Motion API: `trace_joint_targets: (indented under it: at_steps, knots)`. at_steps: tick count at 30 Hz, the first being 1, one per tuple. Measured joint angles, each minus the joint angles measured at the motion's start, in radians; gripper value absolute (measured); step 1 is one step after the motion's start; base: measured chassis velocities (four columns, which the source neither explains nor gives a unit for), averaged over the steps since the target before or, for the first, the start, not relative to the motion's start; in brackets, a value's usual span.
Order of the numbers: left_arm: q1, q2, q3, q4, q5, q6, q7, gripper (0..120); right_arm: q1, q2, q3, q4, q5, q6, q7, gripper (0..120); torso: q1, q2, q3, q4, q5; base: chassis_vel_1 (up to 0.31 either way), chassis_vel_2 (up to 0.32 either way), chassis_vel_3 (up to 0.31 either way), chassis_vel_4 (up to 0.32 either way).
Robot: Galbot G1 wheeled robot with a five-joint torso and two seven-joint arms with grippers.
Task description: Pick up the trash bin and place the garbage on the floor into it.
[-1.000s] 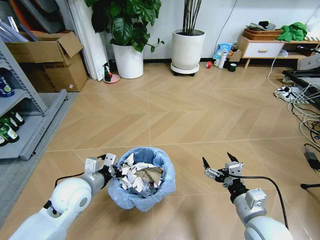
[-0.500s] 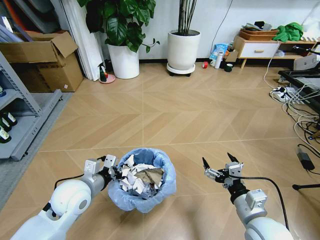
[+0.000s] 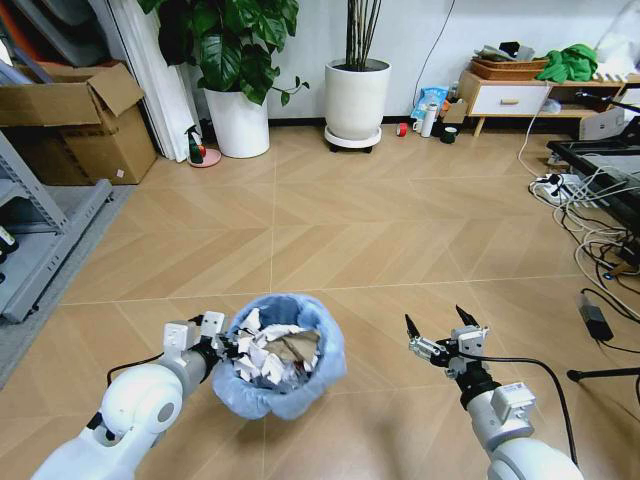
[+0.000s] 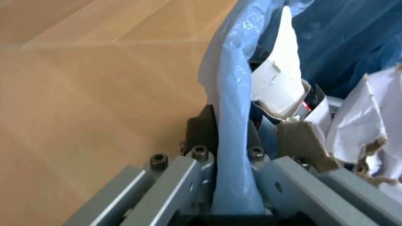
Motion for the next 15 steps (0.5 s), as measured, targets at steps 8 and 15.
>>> trace_joint_targets:
  at_steps: [8,15]
  knots:
    - [-0.052,-0.053,0.0,0.069,-0.126,-0.027,-0.302,0,-0.001,0.008,-0.001,-0.007,-0.005,0.003,0.0,100,0.0,0.0,0.0,0.0,-0.0002,0.0,0.0,0.0,0.0]
    - [-0.127,-0.091,-0.003,0.197,-0.136,-0.066,-0.389,0,-0.005,0.013,0.005,-0.01,-0.005,0.006,0.001,100,0.0,0.0,0.0,-0.0002,-0.0001,0.0,0.0,0.0,0.0]
